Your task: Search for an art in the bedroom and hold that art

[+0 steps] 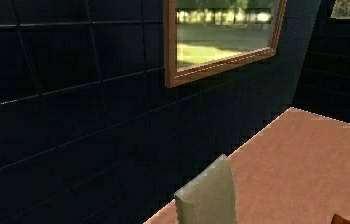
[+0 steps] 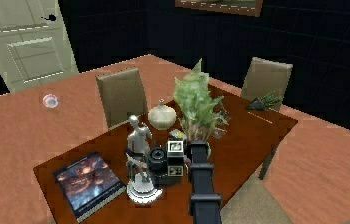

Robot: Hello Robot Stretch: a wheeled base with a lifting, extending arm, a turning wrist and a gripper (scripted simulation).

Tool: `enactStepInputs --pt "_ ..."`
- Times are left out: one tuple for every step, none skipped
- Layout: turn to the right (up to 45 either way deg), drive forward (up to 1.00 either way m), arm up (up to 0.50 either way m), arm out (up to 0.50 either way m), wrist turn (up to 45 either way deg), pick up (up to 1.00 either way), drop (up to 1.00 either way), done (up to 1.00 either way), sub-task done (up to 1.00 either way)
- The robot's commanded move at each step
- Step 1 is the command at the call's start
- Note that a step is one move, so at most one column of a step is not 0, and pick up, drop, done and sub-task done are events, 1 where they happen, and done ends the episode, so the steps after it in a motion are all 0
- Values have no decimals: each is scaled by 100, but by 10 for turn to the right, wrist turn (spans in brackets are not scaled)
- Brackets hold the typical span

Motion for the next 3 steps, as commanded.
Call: enactStepInputs --pt "0 0 0 0 0 100 0 0 0" --pt "0 0 10 0 0 0 0 0 0" --pt "0 0 0 0 0 0 0 100 0"
